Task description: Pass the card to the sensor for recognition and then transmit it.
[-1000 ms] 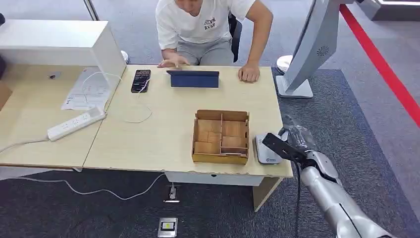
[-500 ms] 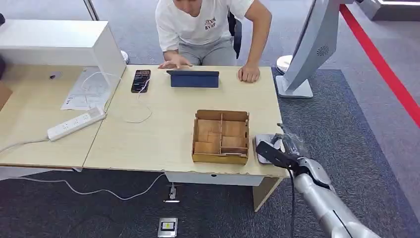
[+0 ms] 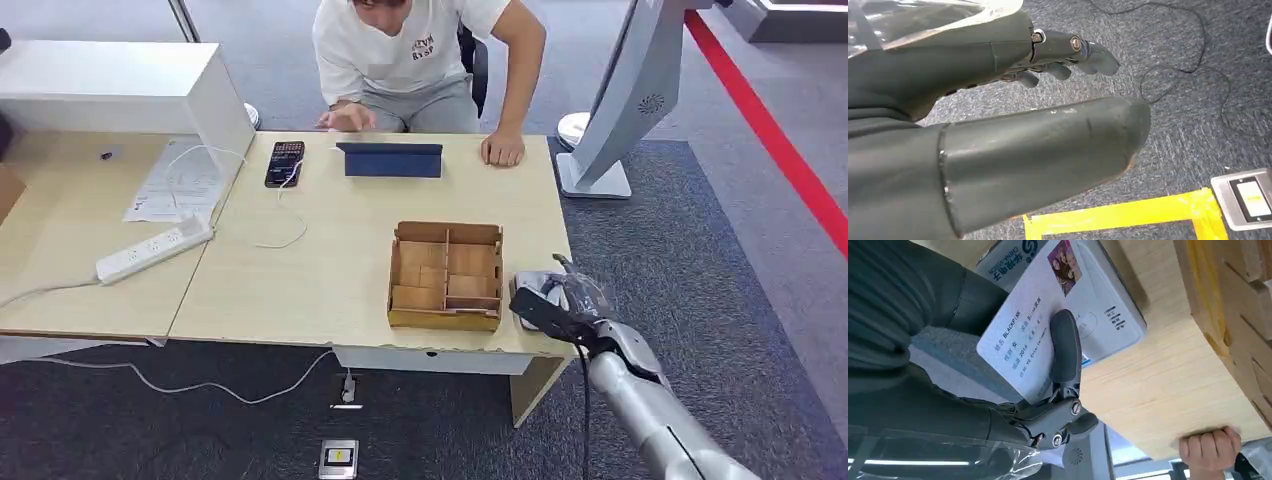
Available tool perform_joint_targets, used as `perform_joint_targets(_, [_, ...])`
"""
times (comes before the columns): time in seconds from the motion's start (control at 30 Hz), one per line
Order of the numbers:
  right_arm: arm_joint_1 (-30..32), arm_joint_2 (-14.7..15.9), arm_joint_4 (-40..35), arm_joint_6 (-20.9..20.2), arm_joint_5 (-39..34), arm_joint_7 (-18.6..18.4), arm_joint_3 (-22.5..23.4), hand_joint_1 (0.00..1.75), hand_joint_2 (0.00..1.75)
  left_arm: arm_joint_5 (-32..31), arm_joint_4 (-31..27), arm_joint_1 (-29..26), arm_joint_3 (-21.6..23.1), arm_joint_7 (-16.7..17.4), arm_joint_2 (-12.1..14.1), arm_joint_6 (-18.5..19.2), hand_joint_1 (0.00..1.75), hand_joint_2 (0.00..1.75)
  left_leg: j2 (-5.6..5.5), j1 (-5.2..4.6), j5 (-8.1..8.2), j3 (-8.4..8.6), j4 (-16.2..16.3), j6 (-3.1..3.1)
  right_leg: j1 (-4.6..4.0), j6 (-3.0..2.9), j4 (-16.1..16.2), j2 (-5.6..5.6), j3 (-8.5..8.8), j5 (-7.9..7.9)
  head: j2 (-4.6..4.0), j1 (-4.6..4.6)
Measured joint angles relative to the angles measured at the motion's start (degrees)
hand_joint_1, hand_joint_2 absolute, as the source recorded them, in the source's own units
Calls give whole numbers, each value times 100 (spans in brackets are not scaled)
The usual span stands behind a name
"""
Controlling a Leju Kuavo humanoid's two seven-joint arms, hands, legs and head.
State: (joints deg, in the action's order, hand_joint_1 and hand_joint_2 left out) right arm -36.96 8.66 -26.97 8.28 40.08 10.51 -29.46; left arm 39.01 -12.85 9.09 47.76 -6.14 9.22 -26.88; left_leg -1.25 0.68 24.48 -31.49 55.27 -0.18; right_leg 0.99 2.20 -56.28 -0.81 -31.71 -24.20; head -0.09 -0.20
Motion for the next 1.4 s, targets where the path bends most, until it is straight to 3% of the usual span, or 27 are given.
perform_joint_targets(0.5, [-10,59,-422,-77,-454,-46,4,175,175,44,0,0,0,-105,-66,-245,0,0,0,-1,0,-4,0,0,0,0,-1,0,-1,1,0,-2])
perform_joint_targets(1.4, [-1648,136,-1425,-282,-409,-4,127,175,175,-33,0,1,0,-378,-142,-332,0,0,-1,0,-1,-5,1,-1,0,-1,-3,0,-3,1,0,0])
